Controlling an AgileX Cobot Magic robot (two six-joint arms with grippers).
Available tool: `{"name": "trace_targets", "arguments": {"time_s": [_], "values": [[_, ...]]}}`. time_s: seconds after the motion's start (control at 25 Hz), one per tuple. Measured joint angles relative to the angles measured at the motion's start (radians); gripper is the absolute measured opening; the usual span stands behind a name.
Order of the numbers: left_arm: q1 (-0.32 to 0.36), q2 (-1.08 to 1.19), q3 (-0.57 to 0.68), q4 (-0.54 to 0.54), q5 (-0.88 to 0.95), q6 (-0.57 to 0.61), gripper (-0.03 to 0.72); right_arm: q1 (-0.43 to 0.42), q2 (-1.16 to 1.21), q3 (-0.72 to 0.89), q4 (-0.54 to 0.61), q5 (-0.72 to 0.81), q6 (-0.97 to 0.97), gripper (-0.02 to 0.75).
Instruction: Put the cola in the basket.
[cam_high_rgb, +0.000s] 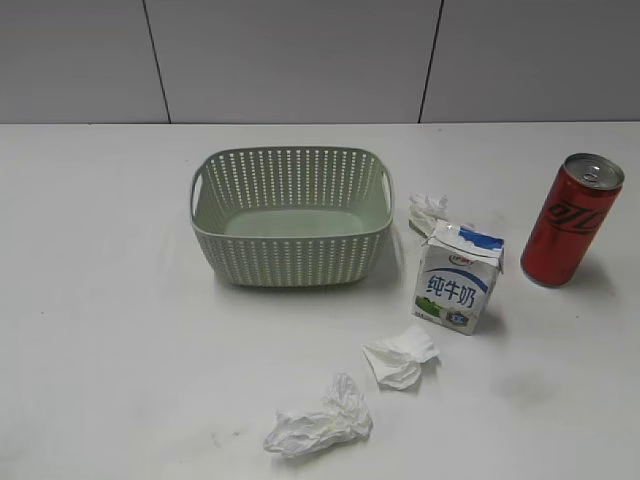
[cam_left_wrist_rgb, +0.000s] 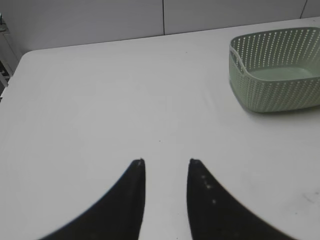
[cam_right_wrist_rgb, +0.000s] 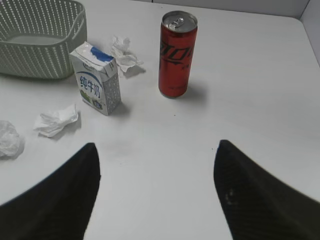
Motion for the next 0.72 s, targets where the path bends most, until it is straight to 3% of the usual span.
{"name": "trace_targets", "arguments": {"time_s": [0.36, 0.72], "values": [[0.000, 0.000, 0.000, 0.000, 0.000, 0.000, 0.230, 0.000, 0.287, -0.081, 0.028, -0.011, 0.017, 0.633], [0.000, 0.000, 0.000, 0.000, 0.000, 0.000, 0.230, 0.000, 0.713, -0.237, 0.029, -0.018, 0.055, 0.639]]}}
